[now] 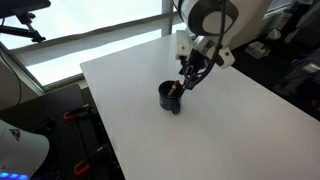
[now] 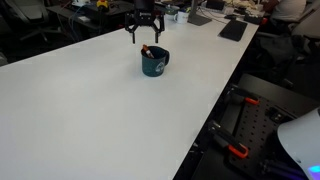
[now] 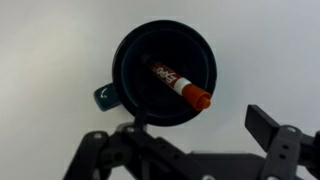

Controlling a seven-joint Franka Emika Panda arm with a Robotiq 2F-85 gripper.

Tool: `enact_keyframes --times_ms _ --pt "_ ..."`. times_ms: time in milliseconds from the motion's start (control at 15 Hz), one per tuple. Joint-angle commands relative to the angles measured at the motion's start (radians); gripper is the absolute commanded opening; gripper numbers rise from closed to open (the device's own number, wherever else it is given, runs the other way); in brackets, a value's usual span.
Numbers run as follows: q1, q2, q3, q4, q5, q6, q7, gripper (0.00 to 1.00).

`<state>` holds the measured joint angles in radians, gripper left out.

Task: Remove the marker from the mug cup

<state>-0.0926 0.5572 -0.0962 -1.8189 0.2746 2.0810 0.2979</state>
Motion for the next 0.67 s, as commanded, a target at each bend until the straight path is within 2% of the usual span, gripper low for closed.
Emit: enact_keyframes --times_ms 0,600 --pt "0.008 -0.017 0.009 0.008 -0.009 -0.029 -0.002 1.0" --pt "0.004 0.002 0.018 0.012 0.003 -0.046 -0.007 1.0"
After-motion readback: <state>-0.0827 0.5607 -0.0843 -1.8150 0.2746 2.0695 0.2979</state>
